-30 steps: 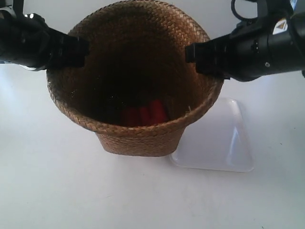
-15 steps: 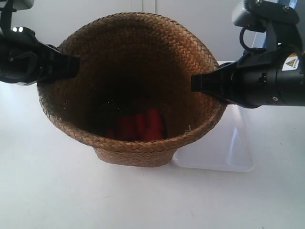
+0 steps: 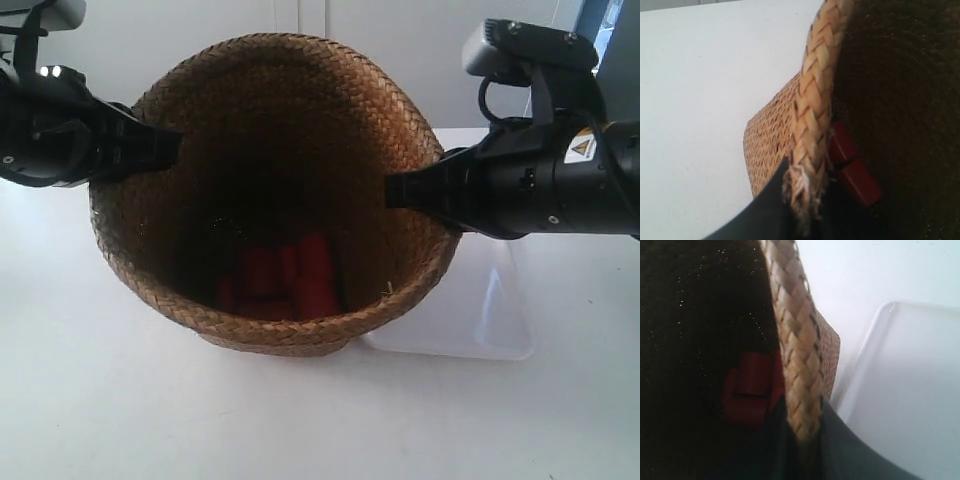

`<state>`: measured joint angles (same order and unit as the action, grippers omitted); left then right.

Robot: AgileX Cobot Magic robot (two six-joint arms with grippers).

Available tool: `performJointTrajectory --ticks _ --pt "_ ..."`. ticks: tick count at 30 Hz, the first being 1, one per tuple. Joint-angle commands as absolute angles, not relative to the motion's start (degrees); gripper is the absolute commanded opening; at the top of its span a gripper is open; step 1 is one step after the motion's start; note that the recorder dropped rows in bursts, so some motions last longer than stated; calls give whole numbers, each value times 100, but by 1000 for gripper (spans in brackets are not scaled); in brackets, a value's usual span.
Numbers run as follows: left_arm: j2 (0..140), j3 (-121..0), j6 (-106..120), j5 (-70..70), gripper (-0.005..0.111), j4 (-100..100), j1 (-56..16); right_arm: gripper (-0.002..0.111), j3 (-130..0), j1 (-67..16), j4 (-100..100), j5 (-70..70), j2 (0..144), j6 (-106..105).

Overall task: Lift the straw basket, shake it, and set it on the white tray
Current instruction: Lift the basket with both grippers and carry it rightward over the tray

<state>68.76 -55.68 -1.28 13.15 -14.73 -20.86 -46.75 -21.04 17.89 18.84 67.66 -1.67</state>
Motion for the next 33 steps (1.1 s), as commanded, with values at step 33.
performJointTrajectory --ticks 33 --pt "6710 -5163 0 483 0 -1277 -2303 0 -4411 -2205 1596 1121 6450 -265"
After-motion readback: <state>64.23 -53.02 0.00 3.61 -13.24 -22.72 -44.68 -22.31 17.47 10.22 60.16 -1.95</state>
